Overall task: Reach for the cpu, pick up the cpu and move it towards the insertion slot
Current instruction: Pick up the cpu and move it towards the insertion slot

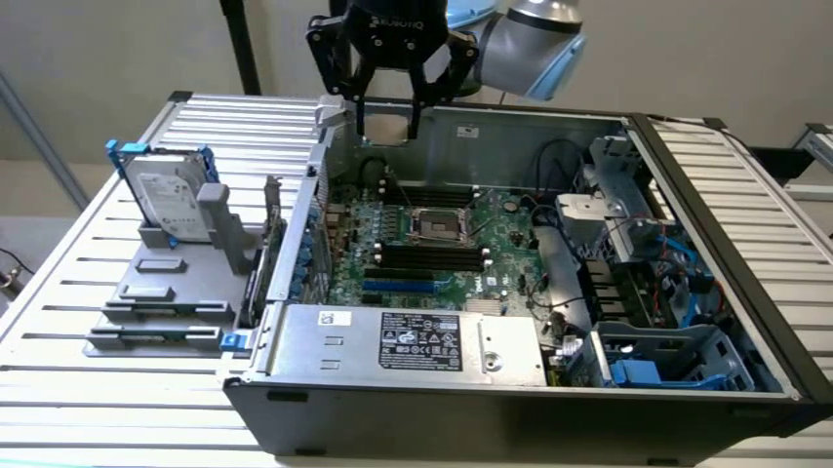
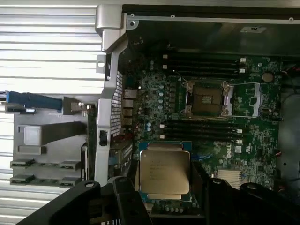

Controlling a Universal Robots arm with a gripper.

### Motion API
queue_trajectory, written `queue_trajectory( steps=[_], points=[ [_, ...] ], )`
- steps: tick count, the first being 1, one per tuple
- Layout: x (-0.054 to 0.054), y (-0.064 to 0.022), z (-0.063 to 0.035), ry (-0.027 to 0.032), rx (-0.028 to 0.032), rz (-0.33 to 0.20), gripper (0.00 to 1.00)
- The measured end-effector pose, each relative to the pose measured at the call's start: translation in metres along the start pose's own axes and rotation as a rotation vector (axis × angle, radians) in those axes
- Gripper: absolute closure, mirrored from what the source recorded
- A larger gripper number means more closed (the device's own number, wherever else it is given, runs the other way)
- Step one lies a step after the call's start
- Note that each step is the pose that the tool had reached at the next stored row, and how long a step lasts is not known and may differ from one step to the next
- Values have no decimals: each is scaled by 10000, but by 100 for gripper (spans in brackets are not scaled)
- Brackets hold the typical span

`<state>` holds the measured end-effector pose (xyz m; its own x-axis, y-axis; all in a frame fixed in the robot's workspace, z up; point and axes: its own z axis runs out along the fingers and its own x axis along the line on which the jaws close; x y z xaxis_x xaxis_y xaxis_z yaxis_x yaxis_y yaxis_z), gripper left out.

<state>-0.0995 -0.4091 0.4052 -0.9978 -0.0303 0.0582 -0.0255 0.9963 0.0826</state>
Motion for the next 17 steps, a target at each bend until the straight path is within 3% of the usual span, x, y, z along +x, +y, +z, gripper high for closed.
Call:
queue_trajectory(
  steps=[5,12,15,17],
  points=[
    [-211,118,63,1,29,2,46],
    [-439,331,132,3,117,6,46],
    [-504,420,157,0,178,12,46],
    [-529,476,172,-7,250,14,46]
  ],
)
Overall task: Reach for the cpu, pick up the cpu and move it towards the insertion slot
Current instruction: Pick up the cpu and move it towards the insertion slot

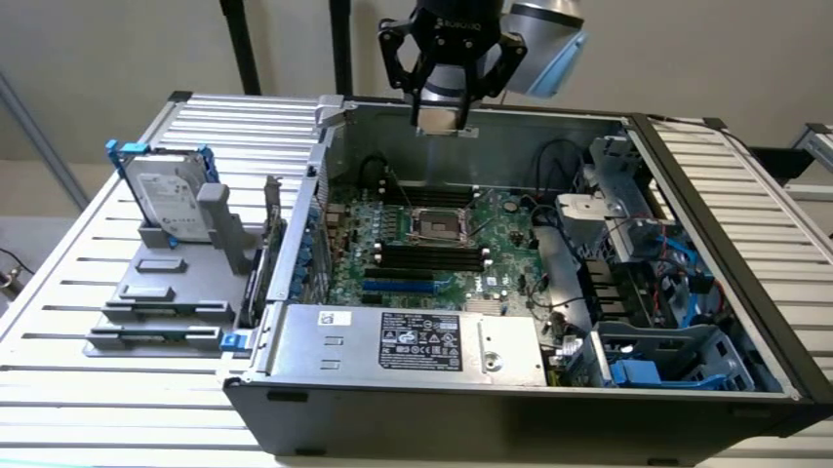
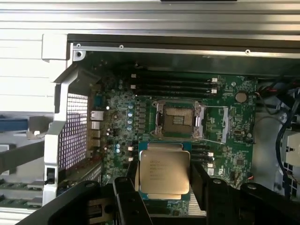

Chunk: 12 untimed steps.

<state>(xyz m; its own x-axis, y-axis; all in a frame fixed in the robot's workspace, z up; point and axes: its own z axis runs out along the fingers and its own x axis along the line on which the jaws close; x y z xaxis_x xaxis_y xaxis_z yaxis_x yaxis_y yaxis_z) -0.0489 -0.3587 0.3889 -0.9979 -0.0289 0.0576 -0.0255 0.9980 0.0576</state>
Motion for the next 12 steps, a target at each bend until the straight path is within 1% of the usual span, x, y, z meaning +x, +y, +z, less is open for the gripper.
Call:
queue_trajectory(
  steps=[4,5,7,12],
  points=[
    [-35,87,19,-57,180,18,46],
    [-42,101,23,-73,211,29,46],
    [-60,115,31,-86,230,68,46],
    [-114,129,54,-96,222,240,46]
  ],
)
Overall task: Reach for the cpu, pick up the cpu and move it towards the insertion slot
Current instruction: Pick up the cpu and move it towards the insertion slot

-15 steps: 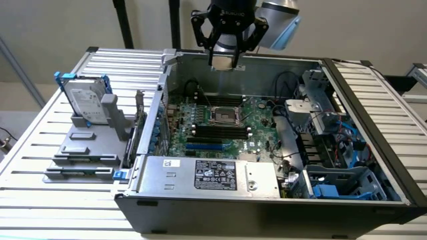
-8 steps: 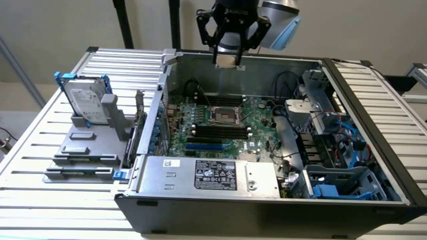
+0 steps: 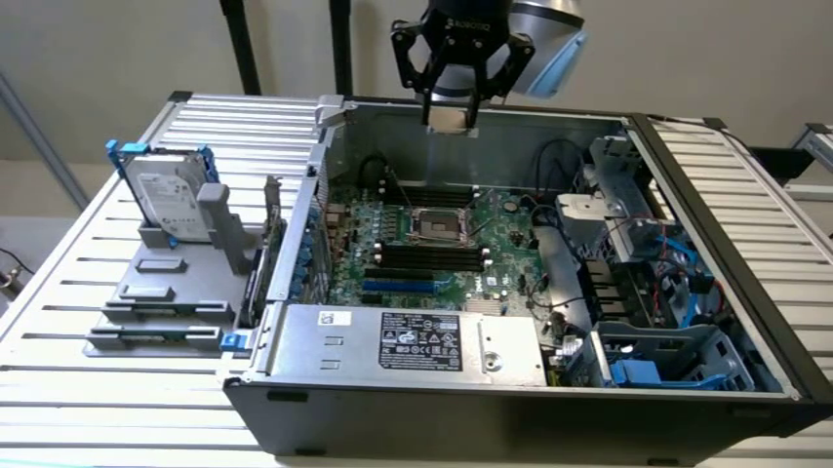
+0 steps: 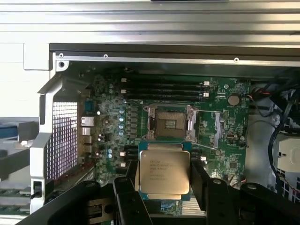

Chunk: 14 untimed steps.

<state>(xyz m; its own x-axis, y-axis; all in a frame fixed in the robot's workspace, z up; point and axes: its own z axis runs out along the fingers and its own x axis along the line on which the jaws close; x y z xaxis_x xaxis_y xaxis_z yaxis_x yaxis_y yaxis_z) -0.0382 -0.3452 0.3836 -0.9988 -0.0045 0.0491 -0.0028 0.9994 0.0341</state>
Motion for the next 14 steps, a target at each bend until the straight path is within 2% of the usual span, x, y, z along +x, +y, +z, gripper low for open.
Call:
queue_trajectory(
  steps=[4,6,14],
  points=[
    [-20,13,12,-15,-5,137,46],
    [-21,30,14,-53,-6,165,46],
    [-23,123,40,-343,-10,204,46]
  ],
)
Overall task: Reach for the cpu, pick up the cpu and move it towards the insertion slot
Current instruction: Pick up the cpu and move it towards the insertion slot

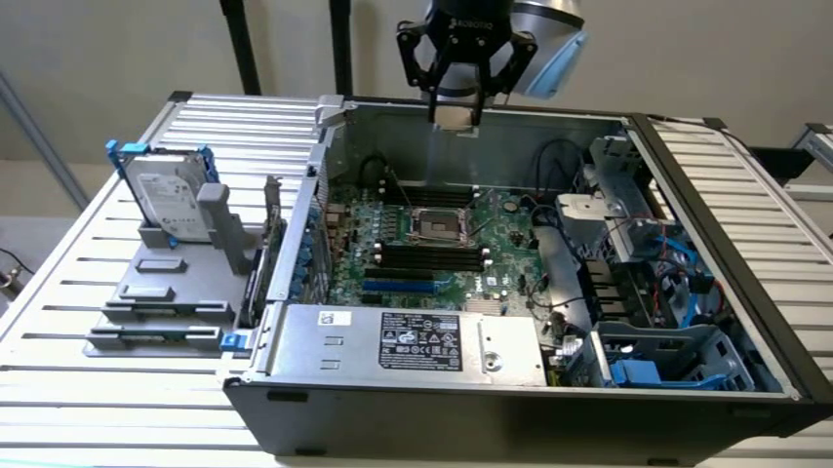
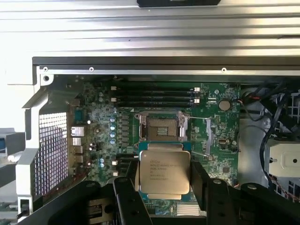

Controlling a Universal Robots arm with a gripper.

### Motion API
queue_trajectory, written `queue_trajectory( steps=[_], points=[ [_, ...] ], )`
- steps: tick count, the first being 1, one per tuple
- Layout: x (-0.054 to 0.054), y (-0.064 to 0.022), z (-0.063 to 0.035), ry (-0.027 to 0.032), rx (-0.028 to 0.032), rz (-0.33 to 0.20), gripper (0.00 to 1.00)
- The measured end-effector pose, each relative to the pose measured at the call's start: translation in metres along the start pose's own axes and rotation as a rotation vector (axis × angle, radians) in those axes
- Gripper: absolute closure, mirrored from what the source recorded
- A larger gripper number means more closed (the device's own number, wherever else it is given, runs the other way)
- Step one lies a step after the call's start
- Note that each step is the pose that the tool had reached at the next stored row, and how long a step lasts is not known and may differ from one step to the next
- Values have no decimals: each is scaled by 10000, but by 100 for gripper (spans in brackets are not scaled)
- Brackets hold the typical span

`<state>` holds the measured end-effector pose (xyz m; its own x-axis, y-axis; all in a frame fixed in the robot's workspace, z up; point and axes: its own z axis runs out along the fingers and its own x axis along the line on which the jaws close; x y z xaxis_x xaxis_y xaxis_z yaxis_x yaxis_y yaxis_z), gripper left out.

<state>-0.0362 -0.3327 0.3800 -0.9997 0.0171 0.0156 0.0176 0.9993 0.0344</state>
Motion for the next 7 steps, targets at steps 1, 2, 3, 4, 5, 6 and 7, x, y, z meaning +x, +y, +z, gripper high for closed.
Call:
queue_trajectory(
  steps=[1,2,3,4,5,6,7],
  points=[
    [0,0,6,-21,-1,5,46],
    [0,0,7,-24,-1,5,46],
    [-1,1,7,-25,-1,5,46],
    [0,1,8,-26,-1,8,46],
    [0,1,8,-26,-1,8,46],
    [0,1,8,-25,-1,8,46],
    [0,1,8,-25,-1,8,46]
  ],
)
